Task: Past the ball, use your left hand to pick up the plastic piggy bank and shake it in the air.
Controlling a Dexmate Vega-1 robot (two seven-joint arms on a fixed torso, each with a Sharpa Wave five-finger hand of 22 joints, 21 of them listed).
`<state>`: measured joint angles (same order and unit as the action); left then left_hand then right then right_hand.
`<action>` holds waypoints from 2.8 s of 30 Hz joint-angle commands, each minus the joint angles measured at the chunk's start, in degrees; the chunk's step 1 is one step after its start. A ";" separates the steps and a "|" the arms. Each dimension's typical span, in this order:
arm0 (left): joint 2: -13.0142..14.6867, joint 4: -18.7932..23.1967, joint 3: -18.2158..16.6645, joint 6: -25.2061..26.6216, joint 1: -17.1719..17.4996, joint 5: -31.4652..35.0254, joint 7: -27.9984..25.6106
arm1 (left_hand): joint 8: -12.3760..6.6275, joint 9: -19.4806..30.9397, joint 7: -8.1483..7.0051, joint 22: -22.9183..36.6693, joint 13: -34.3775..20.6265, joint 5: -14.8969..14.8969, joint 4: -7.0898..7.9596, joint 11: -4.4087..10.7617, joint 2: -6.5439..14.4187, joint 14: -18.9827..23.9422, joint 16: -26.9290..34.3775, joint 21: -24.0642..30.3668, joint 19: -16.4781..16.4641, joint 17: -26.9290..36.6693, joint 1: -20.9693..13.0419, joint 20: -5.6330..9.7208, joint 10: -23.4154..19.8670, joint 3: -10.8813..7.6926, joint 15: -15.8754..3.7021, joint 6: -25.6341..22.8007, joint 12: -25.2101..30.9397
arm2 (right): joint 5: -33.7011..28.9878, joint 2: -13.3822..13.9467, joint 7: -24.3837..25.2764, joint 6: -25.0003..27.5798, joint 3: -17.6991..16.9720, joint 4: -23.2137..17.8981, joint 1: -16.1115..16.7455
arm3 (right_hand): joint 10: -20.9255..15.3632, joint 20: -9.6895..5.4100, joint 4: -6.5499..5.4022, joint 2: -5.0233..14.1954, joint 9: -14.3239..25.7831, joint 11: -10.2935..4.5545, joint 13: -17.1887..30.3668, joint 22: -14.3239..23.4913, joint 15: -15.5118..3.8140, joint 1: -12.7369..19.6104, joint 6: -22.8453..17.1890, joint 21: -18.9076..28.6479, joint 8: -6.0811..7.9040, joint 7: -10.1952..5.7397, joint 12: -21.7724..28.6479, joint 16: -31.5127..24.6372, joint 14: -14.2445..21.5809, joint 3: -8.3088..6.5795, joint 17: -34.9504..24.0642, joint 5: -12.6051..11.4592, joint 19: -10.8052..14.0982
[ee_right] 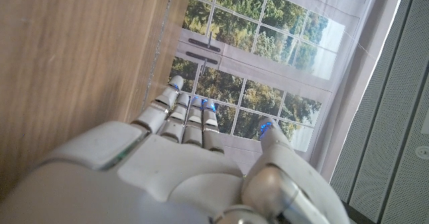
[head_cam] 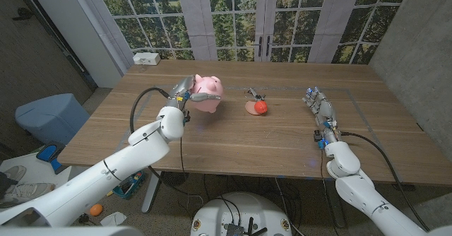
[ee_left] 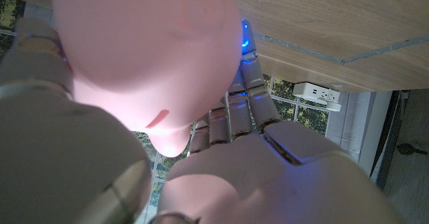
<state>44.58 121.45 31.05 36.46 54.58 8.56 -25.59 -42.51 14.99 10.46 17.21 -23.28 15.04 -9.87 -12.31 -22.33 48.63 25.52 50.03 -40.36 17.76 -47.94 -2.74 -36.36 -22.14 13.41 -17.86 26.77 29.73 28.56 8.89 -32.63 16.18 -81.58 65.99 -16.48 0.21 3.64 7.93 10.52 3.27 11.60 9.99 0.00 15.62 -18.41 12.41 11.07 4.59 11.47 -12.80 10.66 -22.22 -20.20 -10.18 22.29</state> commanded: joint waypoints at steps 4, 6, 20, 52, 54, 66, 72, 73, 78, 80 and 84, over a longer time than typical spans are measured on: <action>-1.67 -4.35 -4.38 -7.30 1.47 -1.65 -3.33 | -0.42 0.66 -11.12 -0.01 -5.10 0.44 -0.03 22.10 26.21 22.88 0.86 0.96 -1.14 3.30 -26.21 11.00 -25.80 -2.00 -26.96 -28.10 -0.10 | 0.01 -0.29 -1.68 1.24 2.02 1.26 -2.30 | -0.59 -0.12 0.39 0.36 0.14 0.05 0.17 0.19 -0.15 0.12 -0.51 -0.25 0.14 0.01 0.26 -0.32 0.33 0.03 0.08 0.05 0.60; -1.90 -4.90 -4.65 -8.44 1.54 -1.48 -3.98 | -0.49 0.74 -11.12 -0.04 -5.24 0.49 -0.03 22.18 26.22 22.85 0.84 1.20 -1.01 3.42 -26.18 10.96 -25.77 -2.00 -26.96 -28.10 -0.15 | 0.23 -0.45 -1.79 1.42 2.16 1.46 -2.66 | -0.58 -0.13 0.42 0.37 0.14 0.02 0.17 0.19 -0.08 0.11 -0.52 -0.27 0.15 -0.03 0.26 -0.33 0.35 0.04 0.10 0.05 0.59; -5.44 -9.14 -5.97 -24.23 3.81 2.85 -13.51 | -0.59 0.83 -11.59 -0.32 -5.94 0.70 0.00 22.57 26.14 22.74 0.73 2.47 -0.48 4.01 -25.91 11.24 -25.88 -1.99 -26.95 -28.03 -0.40 | -0.05 -1.00 -2.07 1.77 3.10 3.39 -4.90 | -0.52 -0.07 0.55 0.40 0.14 0.00 0.17 0.19 -0.11 0.03 -0.45 -0.34 0.11 -0.01 0.22 -0.28 0.21 0.10 0.18 0.04 0.61; -12.49 -11.47 -9.82 -38.49 8.27 11.53 -20.86 | -1.00 1.20 -12.79 -1.48 -6.06 0.95 0.10 23.64 25.66 23.00 0.49 4.72 0.86 5.08 -24.70 12.32 -26.74 -1.82 -27.00 -28.15 -1.58 | -1.00 -0.48 -0.64 1.32 3.20 1.73 -3.81 | -0.45 -0.11 0.87 0.51 0.14 0.06 0.17 0.20 -0.06 -0.18 -0.43 -0.48 0.08 -0.03 0.16 -0.30 0.19 0.21 0.39 0.03 0.61; -12.20 -10.42 -10.02 -36.40 8.49 11.34 -19.10 | -1.02 1.14 -12.72 -1.56 -6.14 0.97 0.09 23.63 25.64 23.05 0.50 4.85 0.92 5.14 -24.65 12.31 -26.77 -1.82 -27.00 -28.27 -1.62 | -1.12 -0.44 -0.41 1.28 3.12 1.45 -3.57 | -0.47 -0.09 0.88 0.52 0.14 0.00 0.17 0.20 -0.04 -0.20 -0.42 -0.48 0.08 -0.04 0.17 -0.31 0.21 0.22 0.40 0.03 0.62; -8.00 -1.06 -9.65 -16.25 7.78 9.75 -3.93 | -1.14 1.12 -12.55 -2.08 -6.36 1.19 -0.04 23.62 25.41 23.20 0.40 5.64 1.33 5.48 -24.52 12.33 -27.21 -1.91 -26.99 -28.51 -1.91 | -1.39 -0.27 -0.04 1.09 2.88 0.64 -2.91 | -0.56 -0.09 0.98 0.55 0.14 0.00 0.16 0.20 -0.03 -0.27 -0.41 -0.50 0.07 0.01 0.20 -0.32 0.20 0.25 0.47 0.03 0.67; -5.66 2.57 -7.83 -6.01 5.65 9.31 2.40 | -1.23 1.23 -12.60 -2.39 -6.54 1.37 -0.09 23.51 25.30 23.11 0.25 6.10 1.73 5.65 -24.51 12.33 -27.33 -2.01 -27.00 -28.53 -2.12 | -1.36 -0.23 -0.02 1.26 2.85 0.41 -2.73 | -0.54 -0.10 1.05 0.56 0.13 0.01 0.16 0.20 -0.06 -0.30 -0.42 -0.52 0.08 0.05 0.19 -0.32 0.19 0.26 0.51 0.02 0.69; -5.34 3.00 -7.53 -4.63 5.26 9.12 3.22 | -1.19 1.22 -12.53 -2.44 -6.55 1.40 -0.09 23.49 25.30 23.07 0.19 6.19 1.74 5.63 -24.50 12.33 -27.30 -2.03 -27.00 -28.45 -2.18 | -1.30 -0.26 -0.05 1.16 2.82 0.41 -2.68 | -0.53 -0.08 1.05 0.56 0.13 0.01 0.16 0.20 -0.06 -0.30 -0.43 -0.53 0.08 0.03 0.18 -0.32 0.20 0.27 0.51 0.02 0.68; -3.43 4.70 -5.35 1.88 2.60 8.59 7.19 | -1.22 1.27 -12.49 -2.62 -6.66 1.51 -0.09 23.48 25.27 23.09 0.12 6.46 1.90 5.71 -24.48 12.29 -27.36 -2.09 -27.00 -28.42 -2.29 | -1.39 -0.21 0.15 1.13 2.72 0.20 -2.44 | -0.51 -0.06 1.10 0.57 0.13 0.01 0.16 0.20 -0.08 -0.33 -0.39 -0.54 0.07 0.04 0.17 -0.32 0.18 0.28 0.54 0.02 0.69; -2.69 5.13 -4.47 3.97 1.41 8.18 8.68 | -1.21 1.25 -12.53 -2.69 -6.73 1.56 -0.09 23.49 25.27 23.05 0.06 6.58 1.89 5.72 -24.46 12.33 -27.41 -2.12 -26.99 -28.44 -2.30 | -1.39 -0.23 0.17 1.04 2.67 0.18 -2.36 | -0.52 -0.11 1.11 0.57 0.13 0.01 0.16 0.20 -0.04 -0.34 -0.39 -0.54 0.07 0.04 0.17 -0.32 0.19 0.28 0.55 0.02 0.70; -1.86 5.40 -3.15 5.92 0.05 7.56 9.31 | -1.26 1.38 -12.51 -2.88 -6.90 1.68 -0.08 23.41 25.28 23.05 -0.01 6.88 2.11 5.82 -24.43 12.27 -27.39 -2.20 -26.99 -28.34 -2.43 | -1.51 -0.15 0.21 0.91 2.60 0.16 -2.23 | -0.59 -0.08 1.14 0.58 0.13 0.11 0.16 0.20 -0.12 -0.36 -0.44 -0.55 0.09 0.01 0.20 -0.31 0.15 0.29 0.57 0.02 0.70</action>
<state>39.45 123.51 24.41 31.18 58.77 17.53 -22.90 -42.54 14.99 10.63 14.31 -23.32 16.17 -9.87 -13.42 -22.02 49.17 25.56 56.48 -40.37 21.54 -47.63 -2.73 -38.50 -22.14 13.94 -18.84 24.10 28.36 28.30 8.86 -31.47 19.01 -81.11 63.30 -16.47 -0.12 4.60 8.46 10.52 3.27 11.60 9.99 0.00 15.09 -18.41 11.98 11.07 4.60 11.48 -12.80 10.65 -21.75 -19.67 -10.18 22.62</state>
